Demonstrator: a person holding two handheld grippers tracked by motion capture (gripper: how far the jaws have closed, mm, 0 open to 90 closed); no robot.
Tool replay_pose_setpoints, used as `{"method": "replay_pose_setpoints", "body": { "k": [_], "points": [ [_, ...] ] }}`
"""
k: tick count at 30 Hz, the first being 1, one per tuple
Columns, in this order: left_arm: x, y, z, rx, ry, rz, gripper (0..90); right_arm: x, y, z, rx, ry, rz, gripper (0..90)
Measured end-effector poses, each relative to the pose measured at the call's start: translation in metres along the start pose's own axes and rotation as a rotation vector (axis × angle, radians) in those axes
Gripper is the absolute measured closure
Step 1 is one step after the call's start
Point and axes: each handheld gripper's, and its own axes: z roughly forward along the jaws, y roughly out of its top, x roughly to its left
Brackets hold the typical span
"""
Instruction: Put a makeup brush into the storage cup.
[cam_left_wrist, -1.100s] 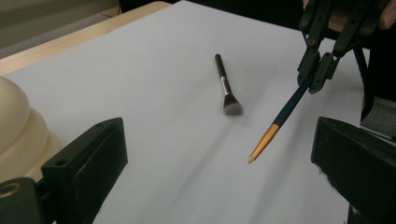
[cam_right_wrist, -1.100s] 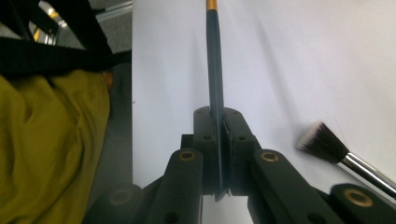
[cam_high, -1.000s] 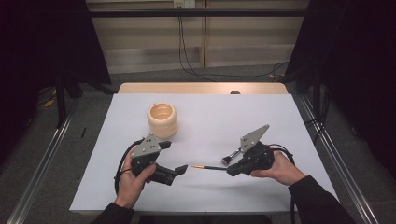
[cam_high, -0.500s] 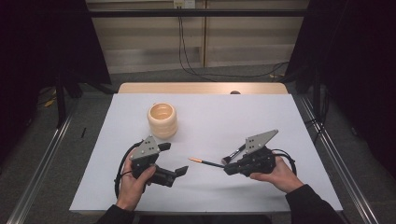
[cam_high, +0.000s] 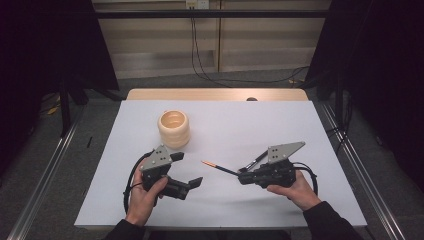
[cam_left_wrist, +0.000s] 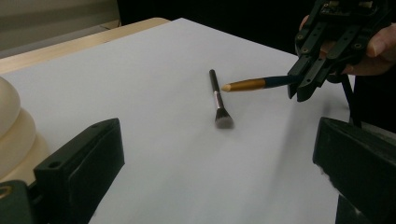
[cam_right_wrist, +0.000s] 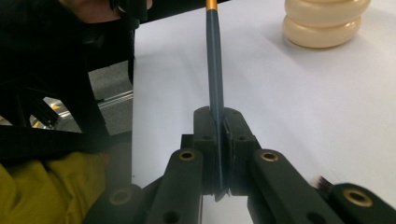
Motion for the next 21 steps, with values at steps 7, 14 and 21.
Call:
{"method": "replay_pose_setpoints", "body": {
  "k": [7,14,21],
  "points": [
    [-0.003,0.0,0.002,-0.001,-0.003,0.005,2.0,0.001,-0.002,0.002,-0.052,-0.01,-0.001,85.3],
    [-0.007,0.002,0.005,-0.009,0.012,0.002,2.3,0.002,-0.003,-0.002,-0.13,-0.003,-0.003,85.3],
    [-0.009,0.004,0.01,-0.031,-0.005,0.003,3.8,0.003,-0.003,-0.003,-0.184,0.0,-0.012,85.3]
  ]
}}
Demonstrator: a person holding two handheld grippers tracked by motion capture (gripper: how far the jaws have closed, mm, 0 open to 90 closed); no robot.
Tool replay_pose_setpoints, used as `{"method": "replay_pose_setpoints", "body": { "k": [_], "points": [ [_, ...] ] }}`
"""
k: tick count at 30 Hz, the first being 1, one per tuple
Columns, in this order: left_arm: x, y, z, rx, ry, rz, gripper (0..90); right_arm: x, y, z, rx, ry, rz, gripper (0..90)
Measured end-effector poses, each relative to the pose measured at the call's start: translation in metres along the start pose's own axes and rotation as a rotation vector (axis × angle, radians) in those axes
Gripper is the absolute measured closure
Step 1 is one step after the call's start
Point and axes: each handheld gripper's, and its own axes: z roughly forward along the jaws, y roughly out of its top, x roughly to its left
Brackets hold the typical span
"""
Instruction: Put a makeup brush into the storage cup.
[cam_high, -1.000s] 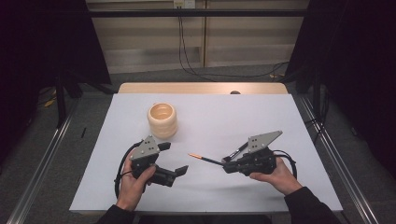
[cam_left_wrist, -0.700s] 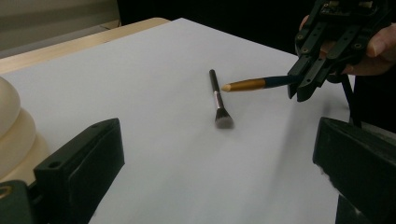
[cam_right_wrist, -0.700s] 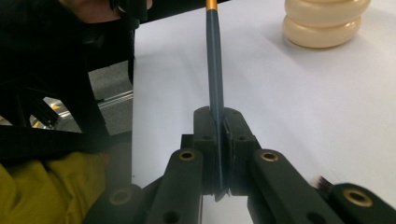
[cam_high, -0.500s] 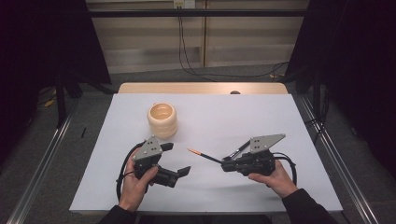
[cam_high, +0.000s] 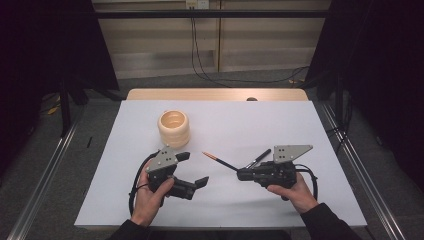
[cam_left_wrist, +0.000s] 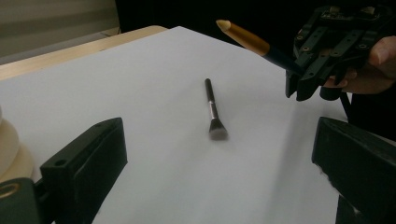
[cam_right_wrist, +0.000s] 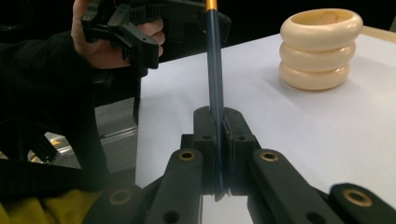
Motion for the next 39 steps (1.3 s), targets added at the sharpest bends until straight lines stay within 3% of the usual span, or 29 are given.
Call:
{"method": "replay_pose_setpoints", "body": {
  "k": [7,9,11,19,23,31,39],
  "points": [
    [-0.005,0.005,0.005,-0.009,0.002,0.01,5.7,0.001,0.001,0.001,-0.015,0.013,-0.004,85.3],
    [-0.005,0.005,0.007,-0.017,-0.039,-0.024,5.9,0.002,0.002,0.002,-0.019,0.016,-0.009,85.3],
    [-0.005,0.007,0.009,-0.018,-0.053,-0.021,5.5,0.002,0.002,0.002,-0.02,0.019,-0.016,85.3],
    [-0.012,0.014,0.016,-0.015,-0.028,0.005,7.2,0.003,0.003,0.003,-0.025,0.025,-0.022,85.3],
    [-0.016,0.018,0.019,-0.039,-0.053,0.021,14.3,0.004,0.004,0.004,-0.03,0.022,-0.024,85.3],
    [-0.018,0.026,0.018,-0.06,-0.045,0.008,33.1,0.004,0.004,0.004,-0.034,0.02,-0.029,85.3],
    [-0.018,0.024,0.016,-0.082,-0.048,-0.036,47.2,0.004,0.004,0.004,-0.044,0.033,-0.038,85.3]
  ]
}}
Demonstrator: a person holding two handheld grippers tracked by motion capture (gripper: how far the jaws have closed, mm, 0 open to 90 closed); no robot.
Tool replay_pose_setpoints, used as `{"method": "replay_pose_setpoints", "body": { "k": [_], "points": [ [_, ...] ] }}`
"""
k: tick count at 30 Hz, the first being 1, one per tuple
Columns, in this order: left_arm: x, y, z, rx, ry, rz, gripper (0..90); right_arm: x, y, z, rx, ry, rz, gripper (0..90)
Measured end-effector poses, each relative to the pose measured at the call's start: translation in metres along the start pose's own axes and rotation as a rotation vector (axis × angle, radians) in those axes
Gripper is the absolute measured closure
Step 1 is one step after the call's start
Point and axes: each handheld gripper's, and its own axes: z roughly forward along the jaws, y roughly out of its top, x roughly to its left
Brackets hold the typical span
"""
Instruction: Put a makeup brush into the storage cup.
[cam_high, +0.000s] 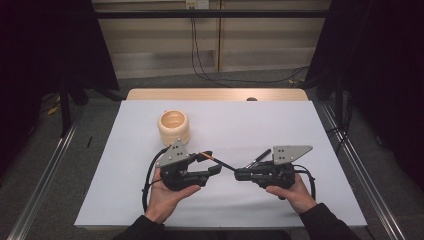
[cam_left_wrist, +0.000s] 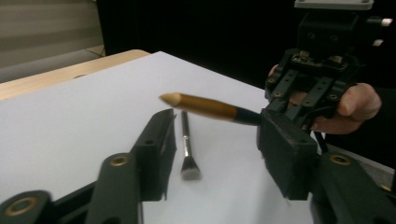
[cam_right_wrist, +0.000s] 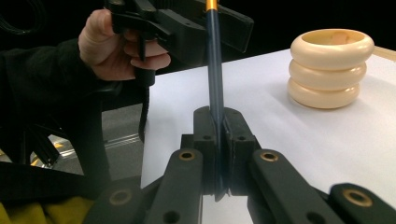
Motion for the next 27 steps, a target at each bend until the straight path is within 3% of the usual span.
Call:
{"method": "replay_pose_setpoints", "body": {
  "k": [7,10,20,23,27],
  "points": [
    [-0.001,0.004,-0.002,-0.015,-0.04,-0.01,57.8,-0.001,-0.003,0.004,0.018,0.006,-0.004,85.3],
    [-0.001,0.003,-0.003,-0.024,-0.061,-0.029,66.3,0.0,-0.003,0.004,0.015,0.01,-0.005,85.3],
    [0.002,0.003,-0.002,-0.035,-0.129,-0.068,65.7,0.0,-0.005,0.007,0.039,0.023,-0.02,85.4],
    [0.003,0.004,-0.003,-0.051,-0.14,-0.08,72.8,0.0,-0.005,0.008,0.046,0.026,-0.027,85.4],
    [0.004,0.004,-0.002,-0.052,-0.151,-0.086,75.4,0.001,-0.006,0.012,0.062,0.025,-0.037,85.3]
  ]
}}
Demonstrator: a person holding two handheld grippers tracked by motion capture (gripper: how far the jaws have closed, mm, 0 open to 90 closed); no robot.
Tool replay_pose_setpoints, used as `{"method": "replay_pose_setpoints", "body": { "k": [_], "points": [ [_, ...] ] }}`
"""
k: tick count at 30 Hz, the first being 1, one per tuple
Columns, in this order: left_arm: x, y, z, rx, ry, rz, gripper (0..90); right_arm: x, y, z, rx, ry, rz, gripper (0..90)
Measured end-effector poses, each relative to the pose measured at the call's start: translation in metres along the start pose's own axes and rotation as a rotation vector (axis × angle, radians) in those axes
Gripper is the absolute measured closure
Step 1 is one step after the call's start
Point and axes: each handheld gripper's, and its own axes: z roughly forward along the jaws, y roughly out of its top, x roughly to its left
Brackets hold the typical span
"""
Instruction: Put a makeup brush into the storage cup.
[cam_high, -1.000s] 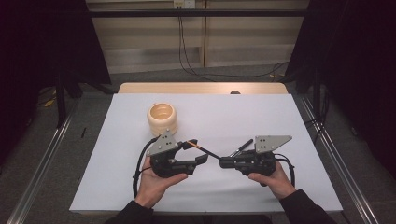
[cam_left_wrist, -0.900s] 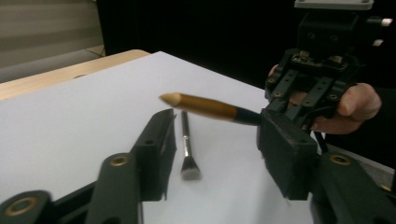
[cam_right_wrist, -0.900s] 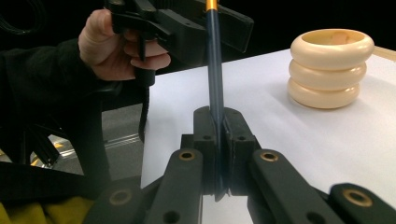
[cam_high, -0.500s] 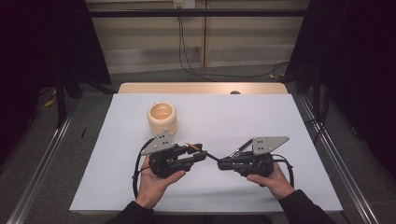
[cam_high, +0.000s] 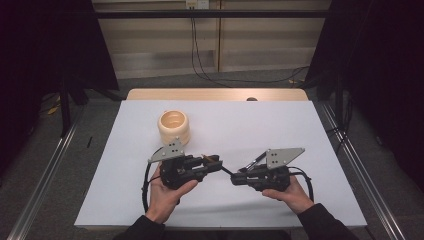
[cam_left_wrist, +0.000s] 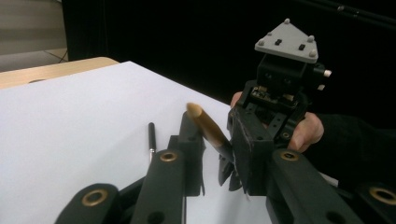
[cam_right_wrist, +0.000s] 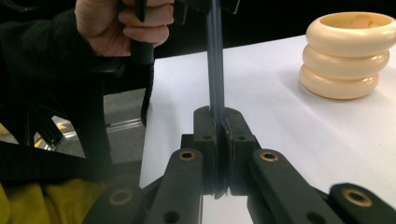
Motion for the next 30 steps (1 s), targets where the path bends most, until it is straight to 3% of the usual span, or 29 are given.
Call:
{"method": "replay_pose_setpoints", "body": {
  "k": [3,10,17,23,27,28,30],
  "points": [
    [0.0002,0.0007,0.0002,-0.007,-0.023,-0.016,78.8,0.0007,-0.0007,0.002,0.012,0.005,-0.003,85.2],
    [-0.0014,0.0036,0.0025,0.003,-0.034,-0.036,82.3,0.0002,-0.0015,0.0045,0.021,0.002,-0.006,84.3],
    [-0.006,0.0091,0.0054,0.017,-0.039,-0.016,84.0,-0.0008,-0.0018,0.0035,0.015,-0.021,0.016,82.4],
    [-0.0076,0.0089,0.0056,0.03,-0.014,0.009,84.1,-0.0009,-0.0014,0.0028,0.009,-0.033,0.035,79.2],
    [-0.0055,0.0076,0.0054,0.024,-0.003,-0.014,84.1,-0.0007,-0.0005,0.0014,-0.006,-0.067,0.045,64.4],
    [-0.0039,0.0077,0.0044,0.039,0.004,-0.005,84.1,-0.0006,-0.0005,0.0009,-0.008,-0.077,0.044,57.9],
    [-0.0027,0.0072,0.0046,0.027,0.014,-0.025,84.1,-0.0005,-0.0005,0.0003,-0.016,-0.12,0.055,46.3]
  ]
}}
